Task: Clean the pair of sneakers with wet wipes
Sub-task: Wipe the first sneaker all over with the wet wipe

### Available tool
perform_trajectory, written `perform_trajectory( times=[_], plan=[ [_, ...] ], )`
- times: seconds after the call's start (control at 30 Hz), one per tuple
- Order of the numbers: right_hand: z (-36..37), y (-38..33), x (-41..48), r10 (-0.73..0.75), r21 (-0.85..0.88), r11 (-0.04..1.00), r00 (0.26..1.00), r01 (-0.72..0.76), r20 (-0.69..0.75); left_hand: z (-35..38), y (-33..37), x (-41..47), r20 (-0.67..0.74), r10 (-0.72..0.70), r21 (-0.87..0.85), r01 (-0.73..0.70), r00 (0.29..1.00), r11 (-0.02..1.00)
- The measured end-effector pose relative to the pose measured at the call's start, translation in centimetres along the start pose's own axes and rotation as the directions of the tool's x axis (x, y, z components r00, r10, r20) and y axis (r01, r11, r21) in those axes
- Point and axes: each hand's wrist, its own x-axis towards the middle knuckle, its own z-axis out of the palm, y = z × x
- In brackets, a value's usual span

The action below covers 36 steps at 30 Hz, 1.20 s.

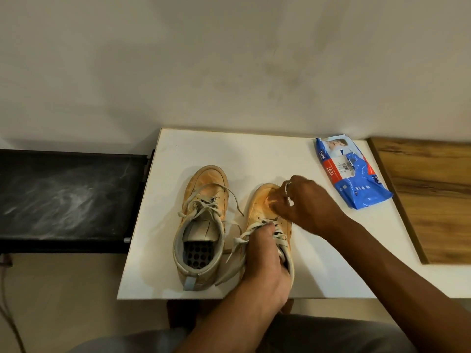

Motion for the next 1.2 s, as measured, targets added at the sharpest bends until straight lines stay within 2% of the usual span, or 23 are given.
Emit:
perform_trajectory(
  times=[0.1,0.23,0.37,0.53,0.67,0.73,0.83,0.97,1.1,1.2],
  plan=[
    [-0.3,-0.1,0.0,0.012,-0.052,0.999,0.998,-0.008,0.061,0.0,-0.1,0.0,0.002,0.002,-0.007,-0.002,1.000,1.000],
    [-0.7,0.0,0.2,0.021,-0.074,0.997,0.998,-0.025,-0.057,0.0,-0.1,0.1,-0.010,0.005,-0.004,-0.005,1.000,1.000],
    [-0.4,-0.2,-0.1,0.006,-0.042,0.999,0.996,-0.003,0.089,0.1,0.1,-0.3,0.007,-0.002,-0.012,0.002,1.000,1.000],
    [-0.9,0.2,0.0,0.050,-0.056,0.997,0.999,-0.051,-0.019,0.2,0.2,-0.5,0.007,-0.017,-0.005,0.017,1.000,1.000],
    [-0.7,-0.2,-0.3,0.007,-0.010,1.000,0.991,-0.005,0.131,0.2,0.2,-0.5,0.008,-0.015,0.007,0.015,1.000,1.000],
    [-1.2,0.1,0.0,0.056,-0.067,0.996,0.994,-0.050,0.093,0.2,0.1,-0.5,0.006,-0.015,0.003,0.015,1.000,1.000],
    [-0.8,0.1,0.1,0.068,-0.062,0.996,0.997,-0.067,0.022,0.2,0.1,-0.5,-0.008,-0.005,-0.006,0.005,1.000,1.000],
    [-0.8,-0.1,-0.2,0.029,-0.032,0.999,0.987,-0.024,0.155,0.1,0.1,-0.5,-0.002,-0.007,0.008,0.007,1.000,1.000],
    [-1.7,0.4,0.1,0.039,-0.080,0.996,0.996,-0.032,0.086,0.1,-0.1,-0.3,-0.008,-0.011,0.007,0.011,1.000,1.000],
    [-1.3,0.1,-0.3,-0.002,-0.048,0.999,0.982,0.012,0.189,0.1,0.0,-0.3,-0.019,-0.005,-0.004,0.005,1.000,1.000]
  ],
)
